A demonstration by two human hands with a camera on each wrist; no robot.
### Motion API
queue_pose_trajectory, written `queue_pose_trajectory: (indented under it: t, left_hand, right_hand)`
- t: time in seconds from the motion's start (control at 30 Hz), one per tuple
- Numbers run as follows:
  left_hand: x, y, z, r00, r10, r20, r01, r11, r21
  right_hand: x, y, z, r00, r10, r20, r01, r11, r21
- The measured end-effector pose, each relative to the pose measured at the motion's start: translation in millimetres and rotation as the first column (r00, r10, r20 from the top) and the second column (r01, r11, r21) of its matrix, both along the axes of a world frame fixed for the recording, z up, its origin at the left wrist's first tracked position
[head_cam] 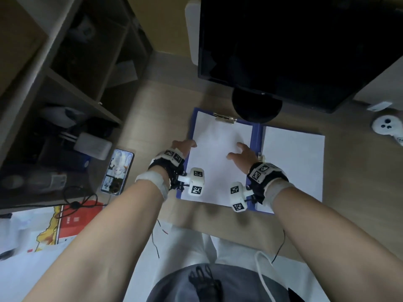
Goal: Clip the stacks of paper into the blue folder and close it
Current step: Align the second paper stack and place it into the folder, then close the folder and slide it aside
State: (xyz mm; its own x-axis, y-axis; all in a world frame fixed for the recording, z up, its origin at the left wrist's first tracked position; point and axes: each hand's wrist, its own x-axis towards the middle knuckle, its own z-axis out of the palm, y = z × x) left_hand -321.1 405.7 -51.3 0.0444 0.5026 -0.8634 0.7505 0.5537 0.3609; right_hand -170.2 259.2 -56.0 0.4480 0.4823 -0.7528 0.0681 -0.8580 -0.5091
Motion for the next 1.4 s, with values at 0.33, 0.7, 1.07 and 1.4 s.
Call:
queue_pose_trajectory:
  t: [0.33,0.7,1.07,1.4]
  left_hand:
    - [33.1,-33.7,99.6,0.964,0.045,0.260,-0.032,0.998,-0.052]
    - [109.6,-94.1,93.2,0.864,-0.284,0.415,0.391,0.899,-0.199]
    - [128.1,-133.7,16.7,0.827,-0.537,0.165,0.548,0.836,-0.029]
    - [153.2,-170.3,-16.3,0.836,-0.545,0.056,0.547,0.836,-0.040]
  right_hand:
    - [18.1,-9.6,84.7,0.923,-0.120,-0.366,0.167,0.981,0.101]
    - [65.7,-92.0,117.5,0.843,-0.353,-0.405,0.449,0.878,0.168]
    - [121.5,-158.5,49.5,0.818,-0.573,0.052,0.566,0.817,0.111]
    - [176.3,-192.5,-8.7,0.932,-0.277,0.236,0.325,0.924,-0.201]
